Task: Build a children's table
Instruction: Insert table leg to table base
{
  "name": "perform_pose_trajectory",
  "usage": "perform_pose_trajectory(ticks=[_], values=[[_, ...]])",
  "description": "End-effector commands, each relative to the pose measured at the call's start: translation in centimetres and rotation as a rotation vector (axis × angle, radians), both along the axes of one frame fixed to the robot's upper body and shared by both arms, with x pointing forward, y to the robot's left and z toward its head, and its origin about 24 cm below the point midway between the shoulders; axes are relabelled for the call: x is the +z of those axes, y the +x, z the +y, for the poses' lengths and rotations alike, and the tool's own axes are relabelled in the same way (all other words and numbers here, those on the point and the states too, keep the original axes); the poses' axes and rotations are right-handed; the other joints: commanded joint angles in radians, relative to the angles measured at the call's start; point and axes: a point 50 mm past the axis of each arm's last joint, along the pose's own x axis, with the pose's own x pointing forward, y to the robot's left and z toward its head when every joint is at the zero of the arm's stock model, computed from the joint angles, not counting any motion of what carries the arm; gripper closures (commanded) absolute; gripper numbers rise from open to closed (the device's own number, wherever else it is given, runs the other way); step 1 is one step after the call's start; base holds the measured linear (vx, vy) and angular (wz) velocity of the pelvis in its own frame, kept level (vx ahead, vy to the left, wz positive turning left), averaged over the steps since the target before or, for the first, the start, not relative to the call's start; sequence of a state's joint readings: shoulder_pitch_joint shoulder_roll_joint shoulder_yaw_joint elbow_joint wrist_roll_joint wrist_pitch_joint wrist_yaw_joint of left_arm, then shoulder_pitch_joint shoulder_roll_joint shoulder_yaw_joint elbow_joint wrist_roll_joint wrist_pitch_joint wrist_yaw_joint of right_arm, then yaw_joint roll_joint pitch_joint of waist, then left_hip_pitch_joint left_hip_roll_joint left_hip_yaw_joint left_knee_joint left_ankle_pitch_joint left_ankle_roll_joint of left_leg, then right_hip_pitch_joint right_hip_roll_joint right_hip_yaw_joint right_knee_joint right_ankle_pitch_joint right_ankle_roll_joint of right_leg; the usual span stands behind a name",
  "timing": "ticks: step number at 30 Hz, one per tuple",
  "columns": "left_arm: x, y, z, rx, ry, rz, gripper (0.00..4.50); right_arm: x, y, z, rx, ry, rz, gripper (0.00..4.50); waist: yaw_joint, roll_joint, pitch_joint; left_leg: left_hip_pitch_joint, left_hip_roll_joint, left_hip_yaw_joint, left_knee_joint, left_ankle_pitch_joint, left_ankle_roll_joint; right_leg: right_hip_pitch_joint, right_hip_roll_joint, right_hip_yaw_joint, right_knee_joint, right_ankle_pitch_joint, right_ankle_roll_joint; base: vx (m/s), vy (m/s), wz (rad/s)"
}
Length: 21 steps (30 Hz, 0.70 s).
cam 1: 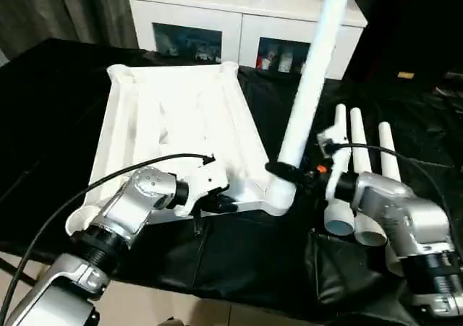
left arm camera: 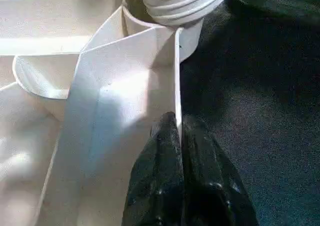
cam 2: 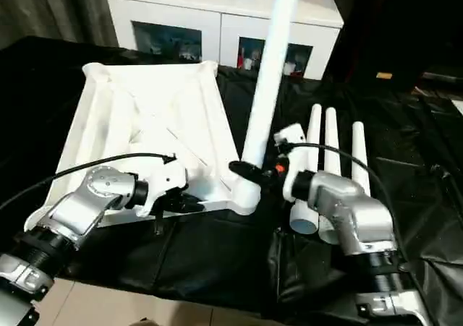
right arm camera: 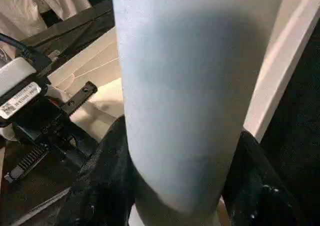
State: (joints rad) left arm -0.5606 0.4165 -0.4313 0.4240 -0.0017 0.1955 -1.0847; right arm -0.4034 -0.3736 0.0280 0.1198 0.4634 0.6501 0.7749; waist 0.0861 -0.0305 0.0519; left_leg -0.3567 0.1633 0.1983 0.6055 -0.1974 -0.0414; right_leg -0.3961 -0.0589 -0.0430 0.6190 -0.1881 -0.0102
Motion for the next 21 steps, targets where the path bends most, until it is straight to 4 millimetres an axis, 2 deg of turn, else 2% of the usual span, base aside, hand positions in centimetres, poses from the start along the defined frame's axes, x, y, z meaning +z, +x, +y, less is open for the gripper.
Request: perform_pose_trajectory(ticks=[1,3,4,16,21], values=[[-1.3,-0.5,0.5,0.003,0.073,0.036,4.5,0.9,0.0,-0.3,0.006,0.007,-0.031,2.66,-0.001,0.008,-0.057,0.014,0.072,-0.036,-0.081,-0.223,-0.02,0.038,-0.095,0.053,-0.08,-0.223,-0.219,0.0,0.0,0.0],[-1.3,-0.5,0.5,0.001,0.072,0.035,4.5,0.8,0.0,-0.3,0.005,-0.001,-0.033,2.66,-0.002,0.008,-0.057,0.014,0.072,-0.036,-0.082,-0.228,-0.023,0.038,-0.095,0.053,-0.08,-0.228,-0.217,0.0,0.0,0.0],[-1.3,-0.5,0.5,-0.003,0.071,0.034,4.5,0.7,0.0,-0.3,-0.002,-0.011,-0.033,2.66,-0.002,0.011,-0.057,0.014,0.072,-0.037,-0.082,-0.226,-0.024,0.039,-0.095,0.053,-0.08,-0.223,-0.217,0.0,0.0,0.0],[-1.0,-0.6,0.5,-0.019,0.07,0.026,4.5,-0.7,1.1,-0.3,-0.103,-0.004,-0.025,2.66,-0.005,0.011,-0.057,0.015,0.071,-0.036,-0.083,-0.237,-0.031,0.037,-0.094,0.053,-0.081,-0.216,-0.222,0.0,0.0,0.0],[-0.8,-0.5,0.5,-0.022,0.068,0.022,4.5,-1.3,1.2,-0.4,-0.119,0.013,-0.006,2.66,-0.008,0.012,-0.055,0.016,0.072,-0.037,-0.085,-0.255,-0.034,0.036,-0.095,0.053,-0.083,-0.245,-0.217,0.0,0.0,0.0]])
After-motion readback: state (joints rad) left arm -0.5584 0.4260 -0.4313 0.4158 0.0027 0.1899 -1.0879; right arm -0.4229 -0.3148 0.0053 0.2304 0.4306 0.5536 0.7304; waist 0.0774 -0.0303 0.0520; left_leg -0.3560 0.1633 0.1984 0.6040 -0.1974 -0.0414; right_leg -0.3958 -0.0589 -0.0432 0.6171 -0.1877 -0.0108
